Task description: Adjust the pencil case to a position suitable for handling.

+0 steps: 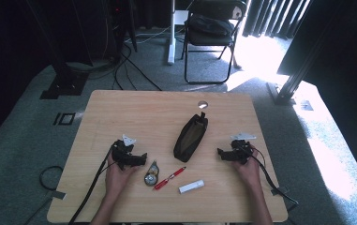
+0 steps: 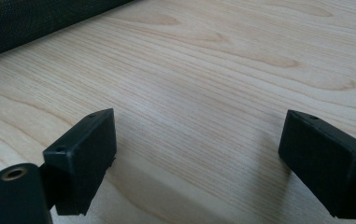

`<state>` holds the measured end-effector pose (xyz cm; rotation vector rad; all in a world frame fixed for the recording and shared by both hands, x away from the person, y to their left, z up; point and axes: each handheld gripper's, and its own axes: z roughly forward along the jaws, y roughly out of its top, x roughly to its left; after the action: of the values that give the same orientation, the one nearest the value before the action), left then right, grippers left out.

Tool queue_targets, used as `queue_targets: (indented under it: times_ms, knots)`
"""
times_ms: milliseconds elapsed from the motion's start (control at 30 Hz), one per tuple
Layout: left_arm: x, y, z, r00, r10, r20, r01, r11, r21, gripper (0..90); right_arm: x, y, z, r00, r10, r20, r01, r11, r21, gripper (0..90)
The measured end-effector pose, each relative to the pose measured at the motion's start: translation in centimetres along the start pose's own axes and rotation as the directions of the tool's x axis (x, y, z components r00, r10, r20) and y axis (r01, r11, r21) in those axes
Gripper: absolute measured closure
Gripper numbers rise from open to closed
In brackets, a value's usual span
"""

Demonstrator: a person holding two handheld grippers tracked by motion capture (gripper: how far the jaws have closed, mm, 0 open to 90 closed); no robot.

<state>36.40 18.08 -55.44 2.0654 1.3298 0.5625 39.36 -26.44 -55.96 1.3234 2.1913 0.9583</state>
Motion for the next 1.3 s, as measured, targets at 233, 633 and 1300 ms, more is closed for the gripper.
queue_targets:
  times_ms: [233,633,1300]
  knots:
    - [0.1,0.1,0.1,1.0,0.004,0.003,-0.004,1.0,-0.008,5.0,0.0,0.0,0.0,1.0,0.0,0.0,0.0,1.0,0.0,11.1]
    - [0.1,0.3,-0.7,1.0,-0.003,0.003,0.003,1.0,-0.005,32.4,0.0,0.0,0.0,1.0,0.0,0.0,0.0,1.0,0.0,11.1]
    - [-4.5,4.2,-4.8,0.9802,0.022,0.197,0.01,0.9866,-0.163,34.4,0.0,0.0,0.0,1.0,0.002,0.002,-0.002,1.0,-0.001,11.5]
